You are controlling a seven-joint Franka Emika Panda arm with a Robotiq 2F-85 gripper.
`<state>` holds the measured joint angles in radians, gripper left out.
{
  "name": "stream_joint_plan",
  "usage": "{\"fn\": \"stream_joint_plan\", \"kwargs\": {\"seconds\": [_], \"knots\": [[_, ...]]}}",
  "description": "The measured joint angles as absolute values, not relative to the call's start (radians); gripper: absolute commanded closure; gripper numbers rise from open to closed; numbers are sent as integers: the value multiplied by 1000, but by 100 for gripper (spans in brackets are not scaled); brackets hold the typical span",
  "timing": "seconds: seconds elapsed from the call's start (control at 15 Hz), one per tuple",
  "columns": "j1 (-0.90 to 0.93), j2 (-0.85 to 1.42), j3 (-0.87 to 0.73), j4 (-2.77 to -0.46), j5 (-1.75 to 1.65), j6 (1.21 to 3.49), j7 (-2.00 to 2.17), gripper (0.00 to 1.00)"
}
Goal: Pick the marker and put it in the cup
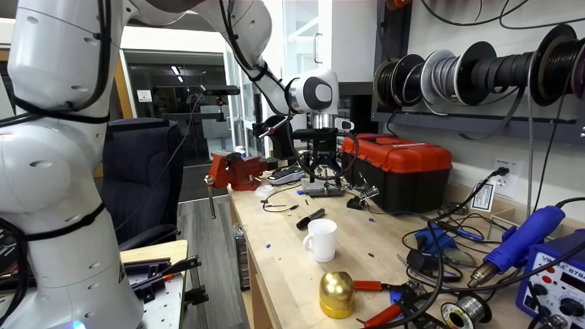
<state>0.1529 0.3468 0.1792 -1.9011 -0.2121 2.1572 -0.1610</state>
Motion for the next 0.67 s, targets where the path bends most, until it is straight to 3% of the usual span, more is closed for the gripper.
{"fn": "stream_joint_plan", "kwargs": {"seconds": [0.67], "knots": [[168, 484, 197, -1844, -165, 2160, -198, 0]]}}
